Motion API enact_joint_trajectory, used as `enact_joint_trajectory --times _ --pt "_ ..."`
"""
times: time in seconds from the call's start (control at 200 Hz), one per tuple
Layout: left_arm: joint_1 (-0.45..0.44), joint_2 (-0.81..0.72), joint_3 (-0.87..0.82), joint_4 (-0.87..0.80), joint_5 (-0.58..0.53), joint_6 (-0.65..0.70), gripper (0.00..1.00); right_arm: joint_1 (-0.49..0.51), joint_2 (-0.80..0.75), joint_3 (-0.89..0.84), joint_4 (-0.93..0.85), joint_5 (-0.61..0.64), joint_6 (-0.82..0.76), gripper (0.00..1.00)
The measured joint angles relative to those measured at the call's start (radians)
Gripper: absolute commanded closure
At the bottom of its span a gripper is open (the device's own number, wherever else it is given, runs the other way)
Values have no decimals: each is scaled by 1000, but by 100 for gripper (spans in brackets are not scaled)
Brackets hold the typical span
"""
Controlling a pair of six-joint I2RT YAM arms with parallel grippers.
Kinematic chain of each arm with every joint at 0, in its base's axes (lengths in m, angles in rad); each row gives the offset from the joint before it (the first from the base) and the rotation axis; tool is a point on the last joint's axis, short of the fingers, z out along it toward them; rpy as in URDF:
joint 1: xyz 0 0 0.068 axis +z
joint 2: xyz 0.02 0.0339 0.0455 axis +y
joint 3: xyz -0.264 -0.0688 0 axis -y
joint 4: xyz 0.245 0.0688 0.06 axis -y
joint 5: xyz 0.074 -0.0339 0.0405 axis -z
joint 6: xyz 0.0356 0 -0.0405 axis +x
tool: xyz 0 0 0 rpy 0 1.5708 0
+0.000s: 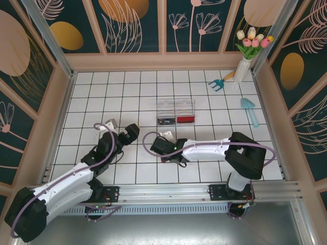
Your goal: Take the credit cards out of the card holder
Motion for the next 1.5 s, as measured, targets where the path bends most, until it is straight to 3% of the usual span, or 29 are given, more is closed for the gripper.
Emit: enact_joint_trajectory --times 0.125,0.23,0.455,0.656,1.071,1.501 --pt "0 24 0 -1 26 0 2 0 -7 0 2 -15 0 100" --pt "0 42 0 1 63 -3 14 0 -26 0 9 -41 2 100" --pt "-10 76 0 36 154 -42 52 -8 -94 -24 60 -93 14 100" --pt "-73 129 0 112 198 -92 100 -38 -122 -73 106 -126 27 100" --pt "-230 449 55 232 223 -164 100 -46 -121 -95 160 -150 28 100" --pt "-248 587 98 297 225 -217 100 -46 -120 -108 183 -154 35 100"
